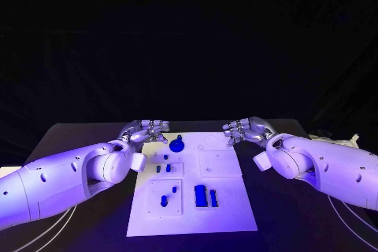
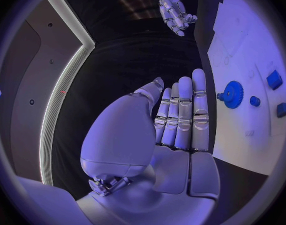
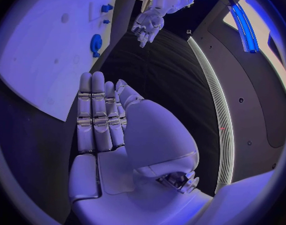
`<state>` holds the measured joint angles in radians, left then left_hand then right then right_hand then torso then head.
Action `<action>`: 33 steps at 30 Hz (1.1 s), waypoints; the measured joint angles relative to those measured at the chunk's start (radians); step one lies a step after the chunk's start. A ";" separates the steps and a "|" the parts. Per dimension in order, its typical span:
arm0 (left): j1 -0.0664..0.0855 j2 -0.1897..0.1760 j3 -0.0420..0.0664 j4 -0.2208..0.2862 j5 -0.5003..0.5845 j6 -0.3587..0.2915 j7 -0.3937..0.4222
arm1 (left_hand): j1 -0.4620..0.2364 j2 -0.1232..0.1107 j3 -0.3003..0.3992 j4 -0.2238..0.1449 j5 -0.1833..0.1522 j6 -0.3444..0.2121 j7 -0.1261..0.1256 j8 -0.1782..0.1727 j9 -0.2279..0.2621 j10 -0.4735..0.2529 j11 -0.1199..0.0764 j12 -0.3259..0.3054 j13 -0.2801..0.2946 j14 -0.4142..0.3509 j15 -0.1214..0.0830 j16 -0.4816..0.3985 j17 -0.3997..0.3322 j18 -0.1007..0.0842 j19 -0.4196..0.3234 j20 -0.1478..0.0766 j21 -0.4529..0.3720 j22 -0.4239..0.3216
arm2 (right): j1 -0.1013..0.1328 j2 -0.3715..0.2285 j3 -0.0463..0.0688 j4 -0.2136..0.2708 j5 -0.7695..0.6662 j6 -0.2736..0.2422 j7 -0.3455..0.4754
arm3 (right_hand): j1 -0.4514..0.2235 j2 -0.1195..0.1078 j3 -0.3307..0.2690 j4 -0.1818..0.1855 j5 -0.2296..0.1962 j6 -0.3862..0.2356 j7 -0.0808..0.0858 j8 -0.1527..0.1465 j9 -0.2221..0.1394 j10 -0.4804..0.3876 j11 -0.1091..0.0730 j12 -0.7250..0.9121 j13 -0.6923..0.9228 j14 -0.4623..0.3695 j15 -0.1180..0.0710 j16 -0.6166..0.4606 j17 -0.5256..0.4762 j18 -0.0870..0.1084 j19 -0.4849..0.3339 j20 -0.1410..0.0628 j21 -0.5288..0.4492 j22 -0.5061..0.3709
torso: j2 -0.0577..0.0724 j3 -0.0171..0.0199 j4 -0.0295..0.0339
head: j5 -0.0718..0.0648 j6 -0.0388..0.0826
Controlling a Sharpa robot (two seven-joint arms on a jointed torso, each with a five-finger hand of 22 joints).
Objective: Assemble the parts on the task board
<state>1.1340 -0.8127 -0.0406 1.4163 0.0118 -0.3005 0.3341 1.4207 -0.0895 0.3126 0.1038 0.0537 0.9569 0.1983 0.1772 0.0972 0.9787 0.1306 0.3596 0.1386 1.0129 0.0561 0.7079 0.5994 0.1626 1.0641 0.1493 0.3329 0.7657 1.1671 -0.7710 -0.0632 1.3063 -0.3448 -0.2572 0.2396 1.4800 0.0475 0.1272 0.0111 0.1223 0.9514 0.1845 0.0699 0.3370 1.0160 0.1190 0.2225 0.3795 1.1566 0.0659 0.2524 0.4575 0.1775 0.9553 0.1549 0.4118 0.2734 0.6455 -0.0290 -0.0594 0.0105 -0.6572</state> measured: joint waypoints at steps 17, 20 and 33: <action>-0.025 0.009 0.008 0.013 0.008 -0.041 0.030 | -0.474 0.073 -0.118 -0.050 -0.041 -0.334 -0.062 -0.087 -0.082 -0.315 -0.031 -0.206 -0.125 -0.334 -0.037 -0.467 -0.329 -0.031 -0.443 -0.005 -0.310 -0.417 | -0.022 0.012 0.013 0.018 0.077 -0.023 0.059 | -0.527 -0.044 0.014 -0.014 -0.097 -0.330 -0.057 -0.055 -0.155 -0.320 -0.024 -0.175 -0.275 -0.414 -0.046 -0.225 -0.206 -0.040 -0.322 -0.012 -0.256 -0.176 | -0.030 0.0106 0.0111 | -0.004 0.035; -0.036 0.013 0.016 0.041 0.007 -0.086 0.041 | -0.593 0.080 -0.141 -0.074 -0.043 -0.412 -0.079 -0.121 -0.088 -0.398 -0.059 -0.225 -0.131 -0.420 -0.046 -0.498 -0.363 -0.046 -0.522 -0.024 -0.317 -0.461 | -0.038 0.010 0.023 0.061 0.100 -0.069 0.074 | -0.647 -0.045 -0.004 -0.013 -0.104 -0.409 -0.073 -0.057 -0.178 -0.408 -0.059 -0.195 -0.295 -0.507 -0.054 -0.234 -0.237 -0.055 -0.402 -0.030 -0.276 -0.209 | -0.053 0.0163 0.0267 | -0.007 0.044; -0.081 0.030 0.038 0.143 0.002 -0.359 0.123 | -0.928 0.089 -0.206 -0.100 -0.048 -0.632 -0.167 -0.166 -0.094 -0.633 -0.122 -0.309 -0.137 -0.660 -0.054 -0.582 -0.458 -0.088 -0.740 -0.110 -0.327 -0.584 | -0.108 -0.006 0.059 0.238 0.260 -0.366 0.196 | -0.983 -0.047 -0.088 -0.011 -0.117 -0.628 -0.161 -0.063 -0.244 -0.653 -0.111 -0.216 -0.368 -0.769 -0.064 -0.246 -0.326 -0.115 -0.625 -0.115 -0.358 -0.265 | -0.098 0.0282 0.0576 | -0.010 0.057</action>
<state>1.0527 -0.7831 -0.0026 1.5589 0.0142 -0.6590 0.4573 0.4931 -0.0010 0.1064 0.0038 0.0061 0.3249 0.0316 0.0109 0.0028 0.3456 0.0088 0.0505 0.0019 0.3533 0.0018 0.1259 0.1409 0.0747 0.3240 0.0394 0.0061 0.1816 1.0593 -0.7774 -0.0047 1.5440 -0.0844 -0.6232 0.4358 0.4974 0.0006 0.0394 -0.0002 0.0054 0.3238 0.0235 0.0072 0.0934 0.3627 0.0079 0.0062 0.0111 0.3878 0.0015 0.0067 0.1314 0.0628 0.3302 0.0396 0.0538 0.0083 0.5472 -0.0009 -0.0018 0.0001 -0.6003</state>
